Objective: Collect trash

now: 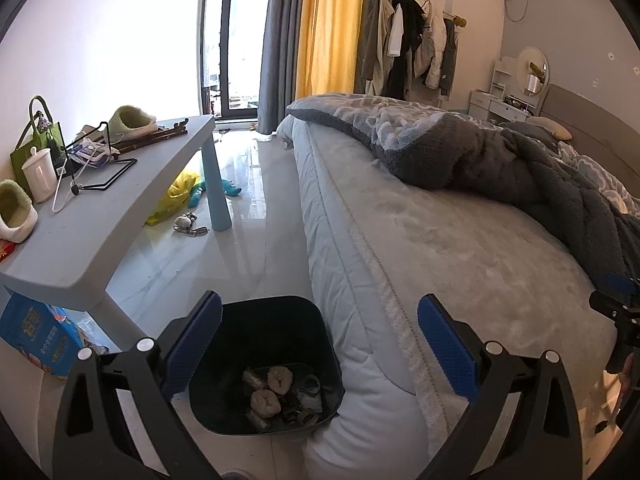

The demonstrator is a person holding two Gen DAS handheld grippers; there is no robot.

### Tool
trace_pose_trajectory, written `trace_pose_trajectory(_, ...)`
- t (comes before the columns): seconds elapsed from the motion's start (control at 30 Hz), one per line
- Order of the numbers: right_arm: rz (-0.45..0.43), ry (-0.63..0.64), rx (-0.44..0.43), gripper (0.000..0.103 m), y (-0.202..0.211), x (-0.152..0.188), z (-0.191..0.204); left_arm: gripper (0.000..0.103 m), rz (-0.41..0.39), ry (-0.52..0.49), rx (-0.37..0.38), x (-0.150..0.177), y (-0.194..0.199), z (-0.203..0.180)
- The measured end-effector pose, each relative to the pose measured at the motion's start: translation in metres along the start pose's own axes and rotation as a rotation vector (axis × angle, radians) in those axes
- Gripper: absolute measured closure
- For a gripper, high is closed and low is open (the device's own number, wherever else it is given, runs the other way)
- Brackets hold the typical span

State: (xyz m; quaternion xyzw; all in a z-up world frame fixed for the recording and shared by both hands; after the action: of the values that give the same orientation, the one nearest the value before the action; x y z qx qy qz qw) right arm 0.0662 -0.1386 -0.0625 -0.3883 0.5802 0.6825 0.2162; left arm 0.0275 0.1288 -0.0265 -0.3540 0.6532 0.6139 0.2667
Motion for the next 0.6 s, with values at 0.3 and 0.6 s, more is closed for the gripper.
trace_pose_trajectory(0.3,0.001,-0.001,-0.001,0.003,0.0006,0.002,-0.0004,0.003,0.005,0.001,0.002,0.0005,-0.0008,-0.0024)
trace_pose_trajectory(0.6,0.005,0.006,-0.006,0.003,-0.0013,0.0021,0.0005,0.003,0.006,0.004,0.004,0.0007,-0.001,-0.0024)
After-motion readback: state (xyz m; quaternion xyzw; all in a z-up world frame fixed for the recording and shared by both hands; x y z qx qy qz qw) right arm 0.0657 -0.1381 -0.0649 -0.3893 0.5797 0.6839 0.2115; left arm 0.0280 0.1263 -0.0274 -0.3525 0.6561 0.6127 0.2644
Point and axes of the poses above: each gripper's, at about its wrist camera, not at the fingertips, and y roughly against the way its jaws point, z to its left, x to its underside, the point moved 5 cm from there along -y, roughly the way its jaws point, and after that the axes turned 3 degrees about x, right-handed, at the moved point
